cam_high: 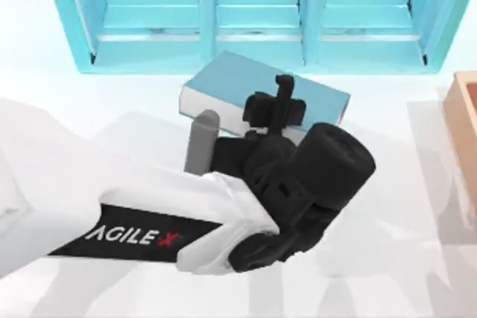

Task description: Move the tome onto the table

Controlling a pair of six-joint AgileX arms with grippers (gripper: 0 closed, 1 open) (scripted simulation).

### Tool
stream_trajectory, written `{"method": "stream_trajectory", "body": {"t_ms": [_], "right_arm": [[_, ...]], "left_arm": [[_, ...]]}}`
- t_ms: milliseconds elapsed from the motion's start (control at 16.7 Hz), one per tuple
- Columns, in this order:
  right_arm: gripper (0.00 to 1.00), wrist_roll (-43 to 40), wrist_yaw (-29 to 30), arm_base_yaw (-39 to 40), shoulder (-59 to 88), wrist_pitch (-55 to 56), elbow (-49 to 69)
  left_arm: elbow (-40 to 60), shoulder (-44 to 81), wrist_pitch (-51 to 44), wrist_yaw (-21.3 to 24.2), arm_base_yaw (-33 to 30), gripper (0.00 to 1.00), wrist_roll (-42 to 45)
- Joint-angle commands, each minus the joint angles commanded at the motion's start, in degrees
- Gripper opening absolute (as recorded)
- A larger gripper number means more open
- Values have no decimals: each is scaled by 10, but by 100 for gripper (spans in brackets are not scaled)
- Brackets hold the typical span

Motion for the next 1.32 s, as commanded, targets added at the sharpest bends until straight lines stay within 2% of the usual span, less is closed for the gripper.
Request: {"method": "stream_trajectory", "body": {"t_ms": [180,360,1080,1320], "right_arm": [[100,0,0,0,0,0,0],[100,0,0,0,0,0,0],[100,0,0,0,0,0,0],[100,0,0,0,0,0,0]], "left_arm": [[12,25,-5,-34,-29,0,-96],[17,34,-7,-51,-41,0,-138],[13,33,-19,-55,-46,0,-150],[5,53,8,-55,-47,0,-149]]}}
